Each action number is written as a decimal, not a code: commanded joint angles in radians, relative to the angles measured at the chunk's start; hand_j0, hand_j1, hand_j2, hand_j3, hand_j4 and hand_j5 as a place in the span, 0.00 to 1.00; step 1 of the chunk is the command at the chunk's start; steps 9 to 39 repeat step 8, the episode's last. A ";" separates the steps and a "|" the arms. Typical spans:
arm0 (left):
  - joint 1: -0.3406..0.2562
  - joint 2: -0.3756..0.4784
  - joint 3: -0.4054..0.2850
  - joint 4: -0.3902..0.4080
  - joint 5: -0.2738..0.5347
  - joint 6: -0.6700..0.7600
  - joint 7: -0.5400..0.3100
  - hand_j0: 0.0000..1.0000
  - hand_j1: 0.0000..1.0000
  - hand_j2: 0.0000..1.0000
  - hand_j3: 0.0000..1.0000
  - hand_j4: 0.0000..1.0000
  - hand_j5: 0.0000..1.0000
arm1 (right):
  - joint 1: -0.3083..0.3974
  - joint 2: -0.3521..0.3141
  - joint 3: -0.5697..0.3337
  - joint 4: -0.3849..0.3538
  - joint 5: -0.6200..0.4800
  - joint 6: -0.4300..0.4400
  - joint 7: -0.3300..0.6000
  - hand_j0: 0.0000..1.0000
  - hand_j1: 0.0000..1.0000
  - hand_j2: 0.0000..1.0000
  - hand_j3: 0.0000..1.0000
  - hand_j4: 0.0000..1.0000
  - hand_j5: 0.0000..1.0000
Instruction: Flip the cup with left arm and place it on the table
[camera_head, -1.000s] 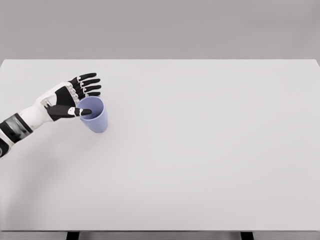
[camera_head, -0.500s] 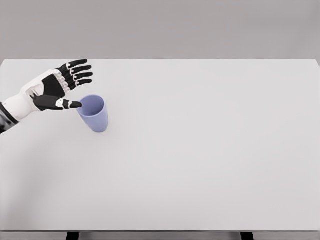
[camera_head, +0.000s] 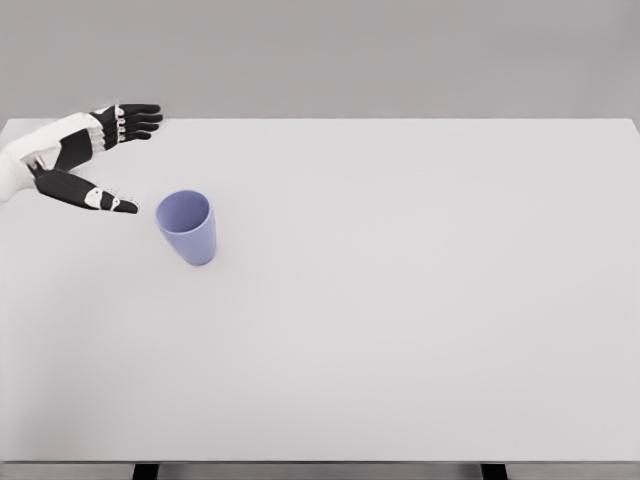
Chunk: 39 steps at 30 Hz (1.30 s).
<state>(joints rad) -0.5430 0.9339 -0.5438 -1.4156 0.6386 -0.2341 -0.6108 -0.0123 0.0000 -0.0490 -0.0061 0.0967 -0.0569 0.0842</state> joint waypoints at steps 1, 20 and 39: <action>0.000 0.037 -0.002 0.007 -0.339 -0.091 0.000 1.00 1.00 1.00 1.00 1.00 1.00 | 0.000 0.000 0.000 0.000 0.000 0.000 0.000 1.00 1.00 1.00 1.00 1.00 1.00; 0.002 0.048 -0.002 0.024 -0.490 -0.134 0.000 1.00 1.00 1.00 1.00 1.00 1.00 | 0.000 0.000 0.000 0.000 0.000 -0.001 0.000 1.00 1.00 1.00 1.00 1.00 1.00; 0.002 0.048 -0.002 0.024 -0.490 -0.134 0.000 1.00 1.00 1.00 1.00 1.00 1.00 | 0.000 0.000 0.000 0.000 0.000 -0.001 0.000 1.00 1.00 1.00 1.00 1.00 1.00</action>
